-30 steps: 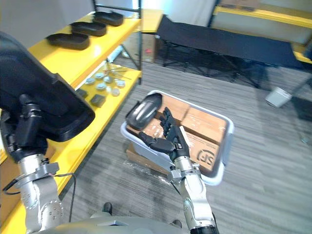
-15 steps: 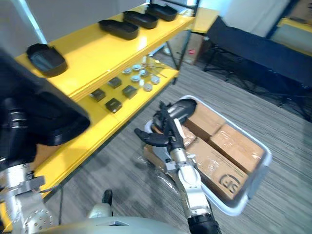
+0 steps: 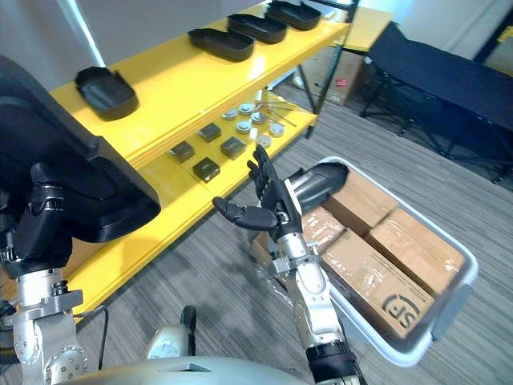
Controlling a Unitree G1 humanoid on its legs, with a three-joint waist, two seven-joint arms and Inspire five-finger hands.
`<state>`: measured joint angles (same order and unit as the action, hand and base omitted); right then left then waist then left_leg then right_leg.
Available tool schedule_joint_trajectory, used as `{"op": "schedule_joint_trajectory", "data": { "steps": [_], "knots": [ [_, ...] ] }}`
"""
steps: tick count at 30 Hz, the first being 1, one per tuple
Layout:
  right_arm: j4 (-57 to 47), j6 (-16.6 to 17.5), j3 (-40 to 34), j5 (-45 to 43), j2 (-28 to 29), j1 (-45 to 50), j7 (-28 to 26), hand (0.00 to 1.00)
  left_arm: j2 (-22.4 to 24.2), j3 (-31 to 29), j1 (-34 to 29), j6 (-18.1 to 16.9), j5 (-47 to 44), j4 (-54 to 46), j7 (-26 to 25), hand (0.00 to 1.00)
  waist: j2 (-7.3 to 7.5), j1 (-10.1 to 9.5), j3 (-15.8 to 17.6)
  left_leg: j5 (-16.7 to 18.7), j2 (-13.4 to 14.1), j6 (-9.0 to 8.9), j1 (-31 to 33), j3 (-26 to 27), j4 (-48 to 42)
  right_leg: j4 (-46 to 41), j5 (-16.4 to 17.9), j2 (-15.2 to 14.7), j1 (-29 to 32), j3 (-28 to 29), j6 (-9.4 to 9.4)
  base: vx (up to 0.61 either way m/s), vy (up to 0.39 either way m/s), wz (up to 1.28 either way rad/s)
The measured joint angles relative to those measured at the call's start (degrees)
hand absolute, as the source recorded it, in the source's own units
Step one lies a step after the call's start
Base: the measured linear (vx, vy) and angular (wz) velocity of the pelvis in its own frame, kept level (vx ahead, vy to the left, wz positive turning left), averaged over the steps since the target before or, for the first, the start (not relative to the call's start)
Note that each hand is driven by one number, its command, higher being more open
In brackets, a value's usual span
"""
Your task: Walk over and take three plastic housings, then place them on the shelf
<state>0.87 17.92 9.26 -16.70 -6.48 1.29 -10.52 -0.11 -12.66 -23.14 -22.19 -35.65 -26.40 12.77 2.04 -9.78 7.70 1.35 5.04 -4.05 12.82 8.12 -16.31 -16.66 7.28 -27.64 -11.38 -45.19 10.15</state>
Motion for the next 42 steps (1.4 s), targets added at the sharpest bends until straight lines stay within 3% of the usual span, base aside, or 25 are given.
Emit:
{"op": "schedule_joint_trajectory", "data": {
  "steps": [3, 4, 5, 6, 8, 9, 10, 12, 14, 16, 17, 18, 20, 22, 24, 29, 31, 32, 33, 34, 35, 36, 37, 39, 42],
  "knots": [
    [0.0, 1.7, -0.3, -0.8, -0.3, 0.5, 0.5, 1.0, -0.7, -0.1, 0.0, -1.4, 1.0, -0.4, 0.7, 0.0, -0.53, 0.46, 0.1, 3.6, -2.7, 1.41, 0.5, -2.8, -3.8, -13.5, -6.5, -4.5, 4.0, 8.2, -10.26, 0.1, 0.255, 0.8],
    [-0.1, 2.7, -0.4, -2.1, -0.5, 0.3, 0.2, 1.0, -2.1, -0.8, 0.2, -2.5, 2.3, -0.8, 0.1, 0.0, -0.8, 0.81, 0.1, 3.9, -3.4, 2.35, -0.5, -4.1, -2.3, -18.3, -15.9, -4.1, 8.0, 17.5, -10.08, 0.17, 0.238, 0.68],
    [-0.1, 3.4, -0.5, -2.1, -0.2, 0.1, 0.1, 1.0, -3.2, -1.3, 0.5, -3.0, 2.9, -0.8, -0.4, 0.0, -0.74, 1.08, 0.3, 3.8, -3.6, 2.74, -0.8, -5.3, -1.6, -21.2, -16.6, -3.2, 9.7, 20.4, -8.54, 0.19, 0.201, 0.91],
    [-0.1, 4.3, -0.4, -2.0, 0.2, -0.6, -0.2, 1.0, -5.3, -2.2, 1.9, -3.2, 4.2, -0.5, -1.8, 0.0, -0.38, 1.73, 0.8, 3.5, -4.2, 4.04, -1.7, -9.1, 0.0, -28.6, -7.8, 0.0, 12.8, 22.8, -6.94, 0.18, 0.056, 0.76],
    [-0.1, 4.3, -0.6, -1.8, -1.1, -3.4, -0.2, 1.0, -6.3, -3.9, 4.4, -3.1, 4.5, 0.8, -3.8, 0.0, -0.59, 2.26, 1.2, 2.9, -4.5, 4.99, -5.4, -11.4, 3.0, -30.6, 2.8, 6.1, 15.5, 23.2, -7.81, 0.27, 0.095, 0.67],
    [-0.7, 4.3, -1.2, -1.8, -2.1, -6.0, 0.2, 1.0, -6.7, -4.1, 6.4, -3.1, 4.4, 2.0, -5.0, 0.0, -1.3, 2.3, 1.6, 3.1, -4.6, 5.08, -8.0, -12.4, 4.5, -26.1, 5.6, 10.0, 16.8, 23.7, -8.42, 0.25, 0.137, 0.52],
    [-1.7, 4.3, -1.8, -1.8, -2.6, -6.9, 0.7, 1.0, -6.9, -4.0, 7.8, -3.1, 4.3, 2.6, -5.3, 0.0, -1.59, 2.52, 1.7, 3.2, -4.7, 5.12, -8.6, -13.4, 4.8, -23.0, 6.3, 12.1, 17.8, 25.0, -8.24, 0.23, 0.097, 0.86],
    [-6.8, 4.7, -5.1, -1.7, -4.1, -9.2, 2.8, 1.0, -8.7, -2.0, 14.0, -3.2, 4.4, 5.6, -6.2, 0.0, -1.77, 5.37, 1.7, 4.1, -6.7, 4.05, -9.4, -19.5, 4.8, -13.4, 5.6, 17.3, 22.0, 35.9, -6.59, 0.23, 0.009, 1.53],
    [-9.3, 5.0, -8.1, -1.9, -4.9, -9.5, 3.1, 1.0, -9.8, 0.6, 16.5, -3.2, 4.7, 8.3, -7.3, 0.0, -1.4, 7.15, 1.5, 4.2, -8.3, 3.5, -11.5, -24.2, 4.8, -10.3, 4.4, 17.5, 22.5, 40.5, -4.68, 0.33, -0.154, 1.66],
    [-10.5, 5.5, -10.6, -2.6, -5.0, -9.4, 2.5, 1.0, -10.0, 1.2, 16.2, -3.0, 4.7, 8.3, -7.4, 0.0, 0.59, 7.98, 0.0, 5.5, -9.7, 1.3, -11.2, -24.4, 3.8, -4.0, 0.5, 15.5, 20.8, 38.2, -5.25, 0.32, -0.274, 1.5],
    [-10.4, 6.3, -12.4, -2.9, -5.2, -9.4, 2.4, 1.0, -9.6, 1.3, 16.5, -2.7, 4.6, 8.6, -6.8, 0.0, 2.24, 8.63, -1.2, 7.6, -9.0, 1.35, -10.1, -19.5, 3.1, -0.3, -2.6, 13.6, 18.1, 34.6, -4.08, 0.3, -0.348, 1.34],
    [-10.2, 6.5, -14.1, -2.9, -6.3, -9.2, 2.6, 1.0, -8.2, 2.4, 15.7, -1.9, 4.3, 8.9, -6.4, 0.0, -0.79, 8.34, -1.3, 8.9, -2.7, 0.66, -8.6, -10.3, 1.0, 2.2, -3.4, 15.8, 15.4, 30.6, -5.32, 0.23, -0.273, 1.36],
    [-10.1, 6.4, -16.9, -2.8, -7.4, -7.7, 3.7, 1.0, -7.1, 4.6, 15.9, 0.0, 4.3, 9.4, -4.4, 0.0, -3.53, 9.11, -1.2, 7.0, 3.4, 0.25, -8.3, 3.2, 1.7, 5.2, -3.1, 16.7, 11.0, 25.1, -5.74, 0.19, -0.166, 1.15],
    [-10.1, 6.4, -19.5, -2.8, -6.8, -5.2, 5.2, 1.0, -7.0, 8.3, 15.9, 0.8, 4.3, 9.6, -2.5, 0.0, -4.8, 9.83, -1.9, 1.3, 4.4, -0.39, -11.8, 11.1, 8.0, 5.9, -3.0, 16.2, 8.0, 21.2, -5.98, 0.21, -0.071, 1.07],
    [-10.3, 6.3, -19.9, -2.7, -6.6, -4.2, 5.6, 1.0, -7.3, 10.2, 16.1, 0.8, 4.4, 9.2, -1.8, 0.0, -4.97, 9.97, -2.1, -0.7, 3.1, -0.24, -14.5, 10.6, 12.7, 5.7, -3.0, 15.7, 6.9, 20.4, -5.98, 0.16, -0.008, 0.51],
    [-10.5, 6.4, -18.8, -2.5, -3.9, -3.5, 4.4, 1.0, -7.6, 10.6, 15.6, 1.4, 4.4, 8.3, -4.0, 0.0, -3.91, 9.71, -2.1, -0.7, 2.4, -0.14, -16.4, 10.7, 14.7, 5.7, -3.0, 15.8, 5.6, 20.4, -5.98, 0.13, 0.014, 0.1],
    [-10.5, 6.3, -18.6, -4.3, -2.7, -2.1, 3.2, 1.0, -7.6, 10.5, 15.3, 1.8, 4.5, 7.8, -4.8, 0.0, -2.79, 9.13, -1.3, 1.3, 2.9, 1.49, -14.6, 10.3, 8.8, 5.8, -2.8, 15.5, 4.8, 20.5, -5.84, 0.06, -0.001, 0.05],
    [-10.2, 6.0, -18.0, -5.1, -2.0, -1.4, 2.5, 1.0, -7.5, 10.2, 15.0, 2.2, 4.8, 7.8, -5.3, 0.0, -2.18, 8.72, -0.5, 3.4, 3.9, 3.19, -11.4, 9.2, -0.2, 6.1, -2.7, 15.3, 3.9, 20.7, -5.77, 0.04, 0.022, -0.14],
    [-10.2, 5.6, -16.8, -5.1, -2.0, -0.7, 1.7, 1.0, -7.4, 9.3, 13.9, 2.5, 5.0, 7.8, -5.9, 0.0, -1.8, 8.45, -0.1, 4.1, 4.8, 3.7, -8.0, 6.9, -9.5, 7.2, -2.8, 14.8, 2.0, 22.3, -5.81, 0.03, 0.024, -0.2],
    [-10.2, 5.6, -16.5, -5.4, -2.1, -0.4, 1.0, 1.0, -7.4, 8.9, 13.6, 2.7, 5.7, 7.8, -6.2, 0.0, -1.42, 8.45, 0.3, 5.1, 5.0, 2.7, -5.9, 5.9, -13.3, 8.1, -2.8, 14.5, 1.0, 23.3, -5.72, 0.07, 0.121, -0.32],
    [-10.3, 5.6, -16.6, -6.9, -2.5, 0.0, -0.5, 1.0, -7.1, 8.4, 13.3, 2.8, 7.8, 7.8, -6.4, 0.0, -2.06, 8.08, 0.1, 6.3, 5.4, 1.25, -4.9, 4.3, -10.3, 8.9, -2.7, 14.7, 0.7, 24.0, -5.46, 0.06, 0.159, -0.37],
    [-10.3, 5.6, -16.6, -8.7, -2.9, 0.1, -1.3, 1.0, -7.1, 8.4, 13.3, 2.8, 9.8, 7.7, -6.1, 0.0, -3.73, 8.35, -0.6, 2.5, 5.7, 1.86, -5.2, 2.8, -2.7, 8.7, -1.9, 14.9, 1.3, 25.0, -4.27, 0.07, 0.206, -0.5],
    [-10.2, 5.6, -16.7, -9.6, -2.7, 0.3, -2.0, 1.0, -7.3, 8.4, 13.3, 2.8, 11.1, 7.7, -5.5, 0.0, -4.53, 8.41, -1.0, 2.6, 5.1, -0.99, -6.2, 1.6, -0.3, 8.6, -0.8, 14.2, 1.4, 26.0, -2.48, 0.07, 0.197, -0.46],
    [-10.2, 5.7, -16.3, -11.6, -0.9, 1.2, -3.1, 1.0, -8.5, 8.5, 13.4, 3.4, 12.7, 7.6, -5.0, 0.0, -2.67, 9.6, -0.1, 1.6, 1.4, -0.68, -9.1, 3.8, 3.9, 8.6, -0.6, 10.9, 1.9, 27.3, -0.63, 0.04, 0.186, -0.37],
    [-10.3, 5.9, -14.9, -11.8, 0.1, 2.9, -4.0, 1.0, -10.3, 8.5, 13.7, 5.7, 13.4, 7.7, -3.9, 0.0, -1.61, 10.59, 0.0, -0.2, -1.6, 0.59, -12.0, 5.8, 8.7, 8.6, -2.1, 8.3, 2.4, 28.2, 0.84, -0.03, 0.142, -0.25]
  ]
}}
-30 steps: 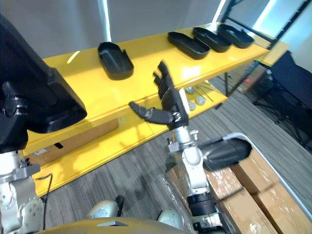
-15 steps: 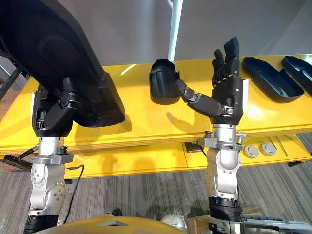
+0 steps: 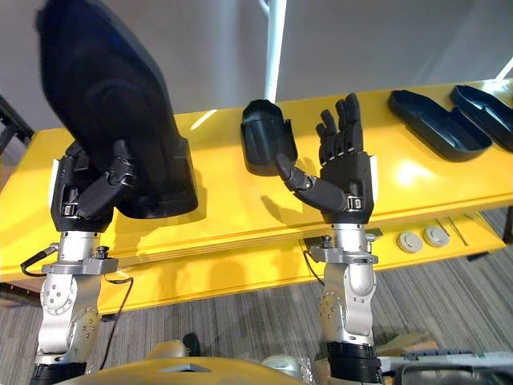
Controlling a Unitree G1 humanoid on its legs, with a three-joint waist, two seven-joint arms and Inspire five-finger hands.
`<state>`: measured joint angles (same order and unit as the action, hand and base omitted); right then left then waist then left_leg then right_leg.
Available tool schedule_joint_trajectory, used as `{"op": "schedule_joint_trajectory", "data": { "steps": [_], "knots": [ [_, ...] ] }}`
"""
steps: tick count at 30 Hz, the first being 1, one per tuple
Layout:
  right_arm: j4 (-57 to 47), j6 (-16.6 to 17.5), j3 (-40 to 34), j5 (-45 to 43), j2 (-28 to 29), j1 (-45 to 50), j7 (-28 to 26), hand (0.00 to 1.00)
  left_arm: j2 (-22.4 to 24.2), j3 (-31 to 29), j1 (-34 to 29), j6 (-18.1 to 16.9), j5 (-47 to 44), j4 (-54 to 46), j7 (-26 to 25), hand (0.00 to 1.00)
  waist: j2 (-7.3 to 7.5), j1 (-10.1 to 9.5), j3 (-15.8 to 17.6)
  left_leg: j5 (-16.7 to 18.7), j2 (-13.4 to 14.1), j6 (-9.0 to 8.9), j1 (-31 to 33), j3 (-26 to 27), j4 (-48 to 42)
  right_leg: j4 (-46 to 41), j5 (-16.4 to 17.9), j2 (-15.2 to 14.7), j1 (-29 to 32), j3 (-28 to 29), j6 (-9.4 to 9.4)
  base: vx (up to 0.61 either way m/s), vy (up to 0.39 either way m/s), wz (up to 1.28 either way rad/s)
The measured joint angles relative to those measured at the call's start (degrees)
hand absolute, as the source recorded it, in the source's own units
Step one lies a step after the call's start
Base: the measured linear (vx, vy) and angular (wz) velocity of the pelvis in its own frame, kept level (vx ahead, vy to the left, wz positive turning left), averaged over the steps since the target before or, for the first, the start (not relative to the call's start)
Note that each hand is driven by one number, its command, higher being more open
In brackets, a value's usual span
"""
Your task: Walk over and take three plastic housings, then place them on the shelf
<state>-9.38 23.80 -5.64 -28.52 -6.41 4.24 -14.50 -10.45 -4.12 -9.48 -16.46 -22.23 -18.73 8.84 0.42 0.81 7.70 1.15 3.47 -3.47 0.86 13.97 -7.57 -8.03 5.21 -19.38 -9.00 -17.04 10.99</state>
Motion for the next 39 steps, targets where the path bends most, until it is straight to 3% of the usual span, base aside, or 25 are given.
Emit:
{"op": "schedule_joint_trajectory", "data": {
  "steps": [6, 10, 13, 16, 22, 29, 36, 39],
  "knots": [
    [0.0, 0.3, 5.4, 0.1, 1.7, 2.5, 0.5, 1.0, -2.0, -1.3, 0.7, 4.3, -0.2, -0.1, 0.7, 0.0, -0.47, 1.02, -0.4, -4.5, -1.0, 0.93, -2.9, 3.3, 9.9, 0.2, -4.3, 0.2, 3.8, -0.2, -1.6, -0.04, 0.093, -0.23],
    [-0.4, -0.5, 5.7, 0.2, 1.4, 2.7, -0.3, 1.0, -3.2, 0.6, 4.0, 8.4, -0.5, 1.4, -0.6, 0.0, -0.51, 1.78, -0.5, -6.7, -1.0, 0.93, -2.2, 1.7, 11.9, 0.8, -4.5, 0.7, 3.8, -1.8, -1.58, -0.02, -0.005, 0.22],
    [-0.4, -3.4, 5.8, 0.2, -1.5, 1.9, -1.7, 1.0, -3.2, 2.3, 8.9, 9.9, -2.9, 7.0, -2.6, 0.0, -1.01, 2.53, -0.3, -8.3, -0.9, 0.79, -0.8, 0.2, 12.3, 1.3, -4.3, 1.5, 4.0, -3.2, -1.69, -0.05, -0.019, 0.3],
    [-0.4, -6.0, 6.4, 0.2, -3.9, 1.1, -3.7, 1.0, -3.4, 2.8, 12.9, 11.8, -2.7, 15.0, -8.1, 0.0, -1.2, 2.72, -0.3, -9.1, -0.8, 0.5, -0.3, 0.0, 12.3, 0.7, -2.4, 1.5, 4.7, -3.0, -1.38, -0.09, -0.023, -0.02],
    [-0.2, -7.9, 6.5, 0.0, -7.3, -0.7, -5.4, 1.0, -3.4, 1.7, 20.8, 12.9, -10.1, 28.1, -13.9, 0.0, -3.97, 4.16, 1.2, -11.0, 0.1, 0.4, 1.9, 0.5, 12.6, -4.4, -0.4, 1.6, 10.1, -0.8, -1.36, -0.12, -0.013, -0.08],
    [-0.2, -9.2, 10.8, -1.6, -7.4, -4.0, -7.7, 1.0, -5.7, 1.3, 30.6, 13.2, -11.4, 37.4, -15.0, 0.0, -4.23, 5.47, 2.4, -12.3, 0.1, 0.41, 4.9, 0.3, 12.5, -7.3, -0.3, 1.2, 14.5, 0.2, -1.46, -0.09, 0.007, 0.0],
    [-0.2, -11.7, 15.2, -1.5, -9.0, -9.3, -7.3, 1.0, -10.1, 1.5, 39.6, 18.0, -10.7, 45.3, -16.8, 0.0, -5.42, 5.57, 6.1, -13.3, 0.1, 0.16, 6.7, 0.5, 12.6, -10.3, 0.3, 0.6, 18.1, 1.8, -1.28, -0.07, -0.011, -0.01],
    [-0.2, -13.4, 15.7, -1.4, -9.9, -9.4, -7.3, 1.0, -12.7, 2.8, 42.4, 19.7, -8.4, 47.9, -17.0, 0.0, -5.43, 5.46, 6.2, -13.3, 0.1, 0.15, 6.7, 0.8, 12.6, -11.5, 0.7, 0.3, 19.0, 2.4, -1.56, 0.0, -0.038, -0.03]
  ]
}}
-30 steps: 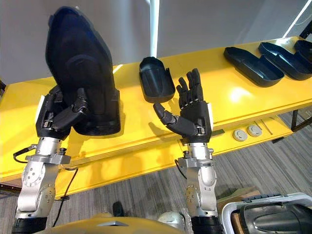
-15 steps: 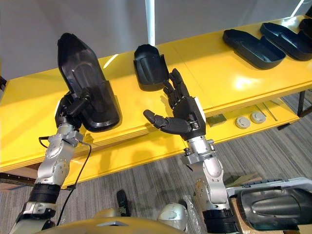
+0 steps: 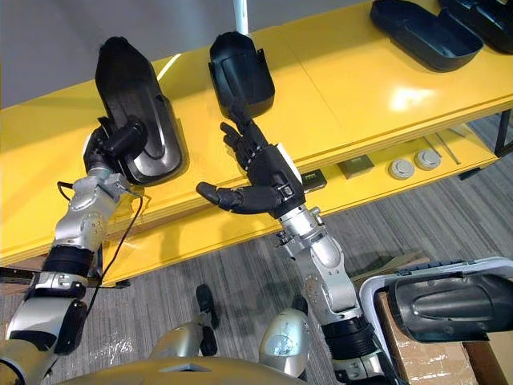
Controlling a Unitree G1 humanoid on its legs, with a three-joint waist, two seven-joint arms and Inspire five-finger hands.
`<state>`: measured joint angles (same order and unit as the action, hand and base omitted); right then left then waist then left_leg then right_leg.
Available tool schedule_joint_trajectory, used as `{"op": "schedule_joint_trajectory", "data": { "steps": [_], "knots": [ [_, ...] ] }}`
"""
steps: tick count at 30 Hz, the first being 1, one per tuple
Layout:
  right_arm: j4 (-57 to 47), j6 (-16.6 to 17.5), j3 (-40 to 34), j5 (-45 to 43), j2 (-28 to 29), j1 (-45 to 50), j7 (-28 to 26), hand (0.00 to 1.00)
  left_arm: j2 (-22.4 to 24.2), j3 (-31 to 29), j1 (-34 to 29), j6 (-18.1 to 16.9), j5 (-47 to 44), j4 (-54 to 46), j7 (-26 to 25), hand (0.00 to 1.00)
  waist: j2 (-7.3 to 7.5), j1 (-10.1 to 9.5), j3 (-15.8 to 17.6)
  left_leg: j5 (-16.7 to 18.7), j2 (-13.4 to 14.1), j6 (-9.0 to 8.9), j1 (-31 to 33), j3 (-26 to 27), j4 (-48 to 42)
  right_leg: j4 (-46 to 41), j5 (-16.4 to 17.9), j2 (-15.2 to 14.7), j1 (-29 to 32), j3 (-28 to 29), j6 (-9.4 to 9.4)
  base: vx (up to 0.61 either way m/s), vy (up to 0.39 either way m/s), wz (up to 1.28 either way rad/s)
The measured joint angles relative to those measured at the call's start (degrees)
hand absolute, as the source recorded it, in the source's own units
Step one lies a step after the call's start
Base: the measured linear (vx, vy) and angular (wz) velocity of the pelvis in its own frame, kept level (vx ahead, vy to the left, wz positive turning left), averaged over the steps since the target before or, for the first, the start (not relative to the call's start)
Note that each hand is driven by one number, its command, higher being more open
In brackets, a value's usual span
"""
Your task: Walk over and take three plastic housings, then place them on the shelf
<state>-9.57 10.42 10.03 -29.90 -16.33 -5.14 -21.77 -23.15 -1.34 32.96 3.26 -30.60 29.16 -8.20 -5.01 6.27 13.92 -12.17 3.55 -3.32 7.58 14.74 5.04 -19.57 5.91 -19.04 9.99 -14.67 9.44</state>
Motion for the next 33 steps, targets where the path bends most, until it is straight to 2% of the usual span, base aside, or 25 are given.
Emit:
{"op": "schedule_joint_trajectory", "data": {
  "steps": [1, 2, 6, 12, 20, 26, 33],
  "knots": [
    [0.0, 0.0, 0.1, 0.0, 0.0, 0.0, 0.0, 1.0, -0.7, 0.0, 0.6, 0.6, 0.1, 0.6, 0.0, 0.0, 0.0, 0.02, 0.1, 0.0, 0.0, 0.0, 0.0, 0.1, 0.0, -0.3, 0.1, 0.0, 0.2, 0.2, -0.01, 0.01, -0.04, -0.11],
    [-0.1, 0.0, 0.1, 0.0, -0.2, -0.1, 0.0, 1.0, -2.0, 0.0, 1.8, 1.5, 1.4, 1.8, -0.1, 1.0, -0.02, 0.08, 0.2, 0.0, 0.0, -0.08, 0.0, 0.4, 0.0, -0.7, 0.1, 0.0, 0.6, 0.5, 0.03, 0.02, -0.041, -0.1],
    [-0.5, -0.1, 0.3, 0.0, -1.1, -0.4, 0.2, 1.0, -4.8, 0.1, 6.2, 4.3, 4.0, 5.1, -0.7, 1.0, -0.42, 0.24, 2.0, -0.1, 0.0, -0.26, 0.0, 0.5, -0.1, -1.9, 0.5, 0.0, 1.2, 0.8, -0.04, 0.0, -0.047, -0.02],
    [-0.8, -1.1, 1.9, 0.2, -1.4, -0.4, 1.0, 1.0, -7.1, 0.6, 8.2, 5.7, 4.3, 6.6, -1.2, 1.0, -0.41, 0.3, 2.8, -0.2, 0.1, -0.42, 0.1, 0.4, -0.2, -3.2, 1.5, -0.1, 1.9, 0.9, -0.17, 0.01, -0.056, 0.01],
    [-2.6, -1.3, 2.0, 0.2, -0.7, -0.3, 1.1, 1.0, -7.2, 0.5, 9.7, 4.7, 2.6, 8.5, -2.4, 1.0, -0.04, 0.24, 3.9, -0.2, 0.1, -0.43, -0.5, 0.4, -0.2, -3.3, 1.6, -0.1, 1.5, 0.9, -0.2, 0.01, -0.042, 0.0],
    [-2.6, -1.2, 2.2, 0.2, 0.2, -0.1, 0.9, 1.0, -7.1, 0.6, 9.1, 4.4, -3.1, 9.2, -1.9, 1.0, 0.37, 0.3, 4.2, 0.1, 0.3, -0.82, -2.6, 0.5, 0.0, -1.8, 1.4, 0.3, -1.3, 0.7, 0.09, 0.0, -0.025, -0.02],
    [-2.4, -1.1, 4.2, 0.2, 1.0, 0.3, 0.3, 1.0, -6.4, 1.5, 7.2, 3.1, -2.0, 8.6, -1.5, 1.0, 0.53, 0.16, 3.9, 0.4, 1.1, -0.71, -4.5, 0.3, 0.1, 3.4, -0.4, 1.3, -5.8, -0.5, 0.9, 0.02, -0.007, 0.0]
  ]
}}
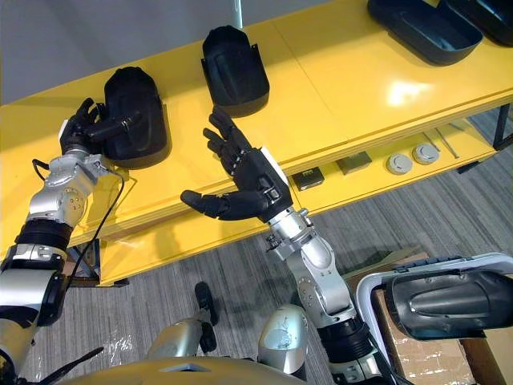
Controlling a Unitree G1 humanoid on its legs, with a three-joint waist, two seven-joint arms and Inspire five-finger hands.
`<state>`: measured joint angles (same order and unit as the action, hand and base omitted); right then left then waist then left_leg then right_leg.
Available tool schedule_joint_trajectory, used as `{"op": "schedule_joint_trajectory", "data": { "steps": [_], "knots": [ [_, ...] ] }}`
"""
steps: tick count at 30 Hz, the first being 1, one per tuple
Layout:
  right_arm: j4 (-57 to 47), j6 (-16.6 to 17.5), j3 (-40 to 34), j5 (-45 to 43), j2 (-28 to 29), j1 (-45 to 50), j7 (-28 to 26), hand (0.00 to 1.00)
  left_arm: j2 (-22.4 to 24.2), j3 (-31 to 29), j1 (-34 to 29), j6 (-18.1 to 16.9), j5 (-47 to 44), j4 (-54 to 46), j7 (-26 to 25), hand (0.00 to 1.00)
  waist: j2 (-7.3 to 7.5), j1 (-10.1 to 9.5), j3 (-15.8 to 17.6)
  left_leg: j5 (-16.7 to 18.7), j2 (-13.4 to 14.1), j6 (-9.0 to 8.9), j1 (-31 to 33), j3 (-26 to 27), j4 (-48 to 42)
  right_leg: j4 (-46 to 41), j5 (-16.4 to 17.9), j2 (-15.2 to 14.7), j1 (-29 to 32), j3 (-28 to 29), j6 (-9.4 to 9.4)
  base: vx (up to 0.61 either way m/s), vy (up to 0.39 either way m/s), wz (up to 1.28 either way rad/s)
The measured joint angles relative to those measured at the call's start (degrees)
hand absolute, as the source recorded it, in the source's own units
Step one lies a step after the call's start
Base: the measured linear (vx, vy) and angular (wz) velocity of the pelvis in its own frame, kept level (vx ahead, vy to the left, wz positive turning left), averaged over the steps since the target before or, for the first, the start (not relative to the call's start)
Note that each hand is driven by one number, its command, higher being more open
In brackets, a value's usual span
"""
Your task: Walk over and take three plastic housings, then place them on the shelf
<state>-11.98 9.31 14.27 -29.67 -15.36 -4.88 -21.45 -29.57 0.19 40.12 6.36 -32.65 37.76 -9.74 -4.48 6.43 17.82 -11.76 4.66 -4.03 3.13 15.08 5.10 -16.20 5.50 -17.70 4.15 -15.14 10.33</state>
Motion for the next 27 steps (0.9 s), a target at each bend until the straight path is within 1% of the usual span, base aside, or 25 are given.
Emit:
{"op": "schedule_joint_trajectory", "data": {
  "steps": [2, 4, 7, 8, 9, 10, 13, 14, 16, 18, 19, 22, 23, 24, 25, 27],
  "knots": [
    [0.5, 0.1, 0.2, 0.0, 0.1, 0.1, -0.1, 1.0, 0.1, 0.6, 0.0, -0.1, 4.6, -0.2, -0.3, 1.0, 0.42, -0.07, -0.6, 0.0, 0.0, -0.02, -0.1, -0.1, 0.0, 1.5, -0.7, 0.3, -0.9, -0.4, 0.11, 0.04, -0.007, 0.04],
    [2.1, 0.2, 0.5, 0.0, 0.3, 0.1, -0.3, 1.0, 0.1, 0.9, -0.1, 0.0, 7.9, -0.2, -0.5, 1.0, 1.23, -0.31, -1.3, 0.2, 0.0, -0.07, -0.6, -0.1, 0.0, 4.0, -2.0, 0.8, -2.7, -0.7, 0.15, 0.06, 0.001, -0.03],
    [3.1, 0.5, 0.9, 0.1, 0.6, 0.4, -0.1, 1.0, 0.0, 0.9, -0.2, 0.2, 9.1, -1.1, -0.7, 1.0, 1.99, -0.64, -2.6, 0.1, 0.0, -0.03, -0.7, -0.4, -0.2, 5.8, -2.9, 1.3, -3.8, -1.5, -0.11, 0.05, 0.0, 0.06],
    [3.1, 1.2, 1.4, 0.1, 0.6, 0.8, 0.1, 1.0, 0.0, 0.8, -0.3, 0.2, 10.6, -2.6, -0.9, 1.0, 2.23, -0.78, -3.0, 0.1, 0.1, 0.01, -0.8, -0.8, -0.2, 6.4, -3.0, 1.5, -4.6, -2.2, -0.05, 0.02, -0.014, 0.09],
    [3.1, 1.7, 1.9, 0.1, 0.6, 0.8, 0.4, 1.0, -0.3, 0.8, -0.3, 0.2, 10.8, -4.4, -0.9, 1.0, 2.28, -1.41, -3.0, 0.1, 0.3, 0.01, -1.4, -0.8, -0.2, 6.6, -3.0, 1.7, -5.3, -2.2, -0.12, 0.01, -0.016, 0.07],
    [3.1, 1.8, 2.2, 0.1, 0.7, 0.8, 0.6, 1.0, -0.4, 0.7, -0.3, 0.2, 10.9, -5.3, -0.9, 1.0, 2.23, -1.61, -3.1, 0.1, 0.3, 0.01, -1.7, -0.9, -0.2, 6.7, -3.0, 1.8, -5.7, -2.3, -0.13, -0.01, -0.016, 0.07],
    [3.9, 2.8, 2.5, 0.2, 2.0, 1.5, 1.6, 1.0, -0.8, 0.6, -0.6, 0.0, 15.3, -9.0, -1.0, 1.0, 1.62, -1.95, -5.8, 0.1, 0.6, 0.01, -1.6, -1.5, 0.0, 8.0, -3.3, 2.4, -6.9, -3.5, -0.29, -0.02, -0.009, 0.13],
    [4.7, 3.6, 2.6, 0.3, 2.3, 1.7, 2.3, 1.0, -1.0, 0.6, -0.6, -0.6, 17.1, -10.0, -1.4, 1.0, 1.49, -2.27, -7.0, 0.2, 0.9, -0.03, -1.6, -1.5, 0.0, 8.8, -3.5, 2.8, -7.2, -3.6, -0.49, 0.0, 0.0, 0.0],
    [5.0, 4.4, 2.5, 2.4, 2.7, 1.7, 3.1, 1.0, -2.3, 0.6, -0.7, -2.3, 17.8, -12.6, -1.8, 1.0, 1.32, -2.75, -7.8, 0.2, 1.3, -0.03, -1.6, -1.5, 0.1, 9.8, -3.9, 3.3, -7.6, -3.6, -1.02, -0.03, -0.01, -0.05],
    [5.0, 4.7, 2.5, 2.5, 2.6, 1.9, 3.5, 1.0, -3.6, -0.1, -1.4, -4.2, 19.5, -16.6, -2.3, 1.0, 1.14, -2.97, -8.0, 0.2, 1.6, -0.03, -1.6, -1.4, 0.1, 10.6, -4.5, 3.8, -7.9, -3.6, -1.28, -0.06, -0.008, -0.05],
    [5.0, 4.9, 2.4, 2.5, 2.6, 2.3, 3.5, 1.0, -4.2, -1.8, -3.6, -6.4, 19.7, -21.3, -2.4, 1.0, 1.07, -2.97, -8.4, 0.2, 1.8, -0.03, -1.7, -1.5, 0.1, 11.2, -4.7, 4.0, -8.2, -3.7, -1.32, -0.05, -0.008, 0.0],
    [5.0, 5.0, 1.9, 2.6, 2.6, 4.0, 4.0, 1.0, -4.2, -4.6, -9.9, -9.0, 19.7, -30.4, -2.4, 1.0, 0.82, -3.17, -10.1, 0.1, 1.8, -0.05, -1.6, -1.7, 0.1, 11.5, -4.8, 4.1, -8.6, -4.3, -1.32, -0.01, -0.01, 0.05],
    [5.0, 5.2, 1.8, 2.7, 2.7, 4.8, 4.4, 1.0, -3.9, -6.2, -14.6, -10.6, 19.7, -36.2, -2.2, 1.0, 0.79, -3.19, -10.9, 0.1, 1.8, -0.11, -1.6, -2.0, 0.1, 11.6, -4.7, 4.1, -8.7, -4.5, -1.4, 0.02, -0.02, 0.11],
    [4.9, 5.2, 1.0, 3.8, 2.8, 5.8, 4.5, 1.0, -2.8, -7.7, -19.0, -11.8, 19.8, -41.4, -1.7, 1.0, 0.7, -3.37, -11.4, 0.1, 1.8, -0.13, -1.6, -2.3, 0.1, 11.8, -4.7, 4.1, -9.2, -5.0, -1.41, 0.03, -0.027, 0.15],
    [4.9, 5.2, 0.4, 4.5, 2.8, 6.4, 4.6, 1.0, -1.7, -8.4, -21.0, -12.3, 19.7, -43.6, -1.2, 1.0, 0.65, -3.55, -11.6, 0.1, 1.7, -0.16, -1.6, -2.6, 0.1, 11.9, -4.7, 4.2, -9.4, -5.3, -1.41, 0.01, -0.028, 0.18],
    [4.9, 5.3, -1.2, 5.0, 2.9, 7.6, 4.7, 1.0, 3.0, -10.3, -29.6, -14.1, 20.4, -50.8, 0.3, 1.0, 0.34, -4.82, -12.0, 0.3, 1.8, -0.42, -1.5, -3.2, 0.1, 12.4, -4.7, 4.4, -9.7, -5.9, -1.4, -0.02, -0.022, 0.14]
  ]
}}
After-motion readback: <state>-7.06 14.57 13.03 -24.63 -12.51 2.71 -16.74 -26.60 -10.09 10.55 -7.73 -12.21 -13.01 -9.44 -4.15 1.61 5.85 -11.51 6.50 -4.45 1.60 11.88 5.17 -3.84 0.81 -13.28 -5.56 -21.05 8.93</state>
